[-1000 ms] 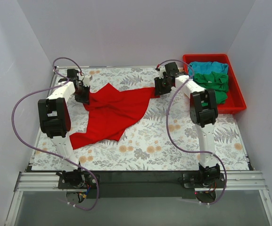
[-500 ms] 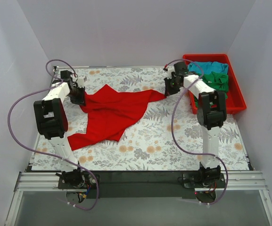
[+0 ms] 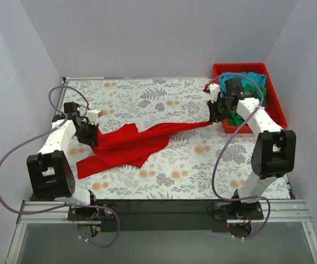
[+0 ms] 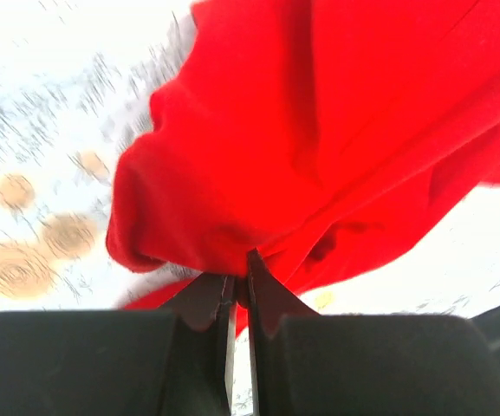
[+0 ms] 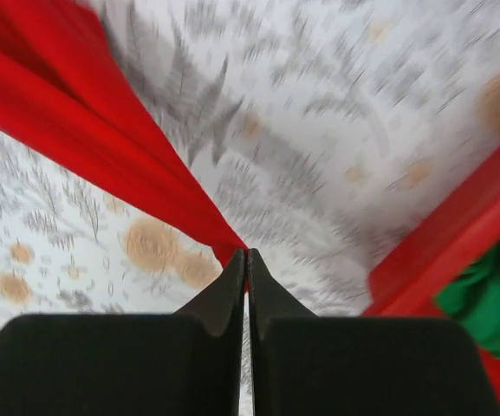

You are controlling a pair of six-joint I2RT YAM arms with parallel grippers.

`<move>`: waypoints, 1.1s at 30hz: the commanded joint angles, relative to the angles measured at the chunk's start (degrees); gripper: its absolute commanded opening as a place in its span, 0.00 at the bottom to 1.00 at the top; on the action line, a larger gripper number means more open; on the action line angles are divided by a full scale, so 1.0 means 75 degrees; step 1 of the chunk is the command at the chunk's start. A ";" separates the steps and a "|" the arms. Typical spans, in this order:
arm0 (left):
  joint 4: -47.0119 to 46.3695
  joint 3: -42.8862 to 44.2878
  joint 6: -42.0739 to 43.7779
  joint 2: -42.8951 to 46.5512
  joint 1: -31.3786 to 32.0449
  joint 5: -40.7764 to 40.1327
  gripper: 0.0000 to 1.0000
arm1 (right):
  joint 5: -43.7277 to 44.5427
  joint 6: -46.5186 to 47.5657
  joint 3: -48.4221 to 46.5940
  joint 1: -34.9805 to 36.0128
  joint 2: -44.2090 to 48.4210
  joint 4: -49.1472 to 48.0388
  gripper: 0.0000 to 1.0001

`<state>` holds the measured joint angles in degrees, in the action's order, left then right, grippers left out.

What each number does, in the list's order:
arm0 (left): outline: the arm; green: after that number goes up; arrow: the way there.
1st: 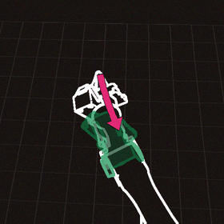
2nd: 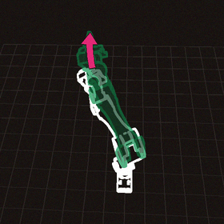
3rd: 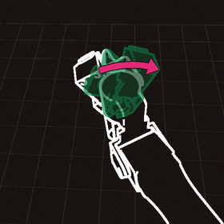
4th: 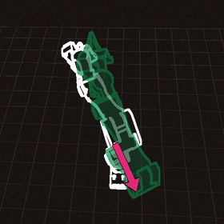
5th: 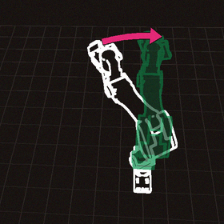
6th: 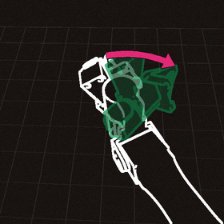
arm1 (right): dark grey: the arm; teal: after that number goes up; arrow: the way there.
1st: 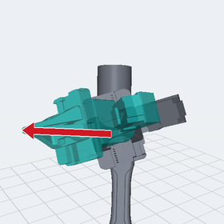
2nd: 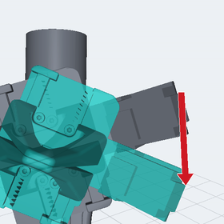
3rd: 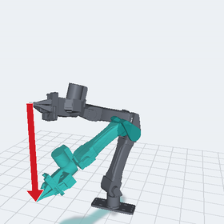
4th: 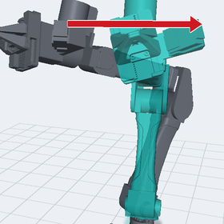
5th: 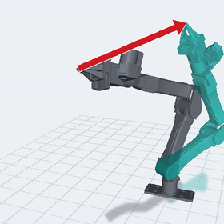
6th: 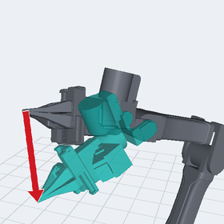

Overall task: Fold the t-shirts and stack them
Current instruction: Flatten the tshirt out

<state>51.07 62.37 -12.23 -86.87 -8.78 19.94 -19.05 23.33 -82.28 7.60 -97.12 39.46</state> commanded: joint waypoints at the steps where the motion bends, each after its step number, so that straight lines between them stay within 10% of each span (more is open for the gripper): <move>1: 0.0246 -0.0882 0.1089 0.0613 -0.0084 -0.0666 0.00 | 0.0044 0.0861 0.1008 0.0006 -0.0059 0.0668 0.01; 7: 0.0186 -0.1788 0.2343 0.1212 -0.0084 -0.0843 0.12 | 0.0348 0.1728 0.2614 0.0428 0.0562 0.0808 0.01; 13: 0.1007 0.0165 0.2218 0.1037 -0.0108 0.1545 0.46 | 0.0607 0.1975 0.3178 0.0452 0.0879 0.0820 0.01; 25: -0.0247 0.2616 -0.1016 -0.2220 0.1672 0.2075 0.49 | 0.0407 0.1846 0.3248 0.0464 0.1008 0.0832 0.01; 33: -0.0259 0.2290 -0.1405 -0.2937 0.2049 0.1911 0.52 | 0.0395 0.1799 0.3225 0.0464 0.1008 0.0855 0.01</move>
<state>49.67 79.88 -20.60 -110.48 6.61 33.67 -15.77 36.42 -58.22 11.27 -91.44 45.17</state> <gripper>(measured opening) 0.513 0.020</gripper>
